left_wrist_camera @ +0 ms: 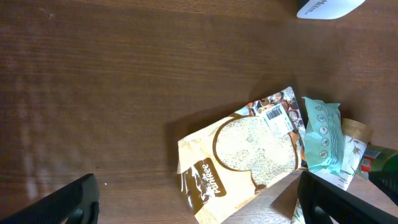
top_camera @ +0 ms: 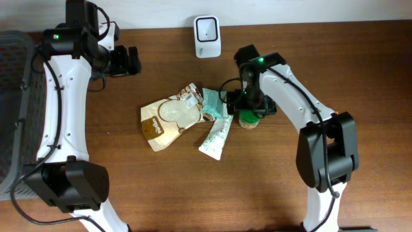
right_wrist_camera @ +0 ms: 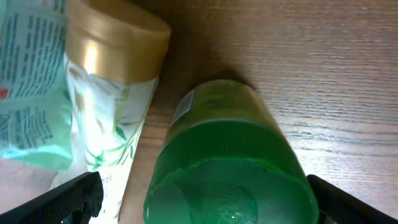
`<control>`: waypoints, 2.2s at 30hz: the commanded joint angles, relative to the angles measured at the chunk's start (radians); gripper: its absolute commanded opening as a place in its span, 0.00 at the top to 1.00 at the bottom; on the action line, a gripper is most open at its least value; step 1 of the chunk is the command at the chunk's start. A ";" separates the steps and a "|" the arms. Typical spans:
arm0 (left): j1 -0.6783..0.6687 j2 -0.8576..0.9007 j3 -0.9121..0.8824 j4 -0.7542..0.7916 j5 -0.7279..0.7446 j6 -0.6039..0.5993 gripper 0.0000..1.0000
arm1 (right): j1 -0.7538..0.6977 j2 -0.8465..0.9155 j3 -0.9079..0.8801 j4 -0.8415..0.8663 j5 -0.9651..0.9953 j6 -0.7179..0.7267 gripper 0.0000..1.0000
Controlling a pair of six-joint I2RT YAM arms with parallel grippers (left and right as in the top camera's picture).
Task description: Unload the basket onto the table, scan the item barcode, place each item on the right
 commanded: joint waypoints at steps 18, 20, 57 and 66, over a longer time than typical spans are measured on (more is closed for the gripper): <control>0.003 0.002 0.001 -0.001 0.010 0.019 0.01 | -0.003 0.007 -0.023 0.050 0.061 0.046 0.25; 0.003 0.002 0.001 -0.002 0.010 0.019 0.01 | -0.006 0.004 -0.021 0.051 0.064 0.029 0.25; 0.003 0.002 0.001 -0.001 0.010 0.019 0.01 | -0.082 -0.025 0.016 -0.145 -0.027 -0.090 0.11; 0.003 0.002 0.001 -0.002 0.010 0.019 0.01 | -0.083 -0.024 -0.048 -0.080 -0.026 -0.095 0.13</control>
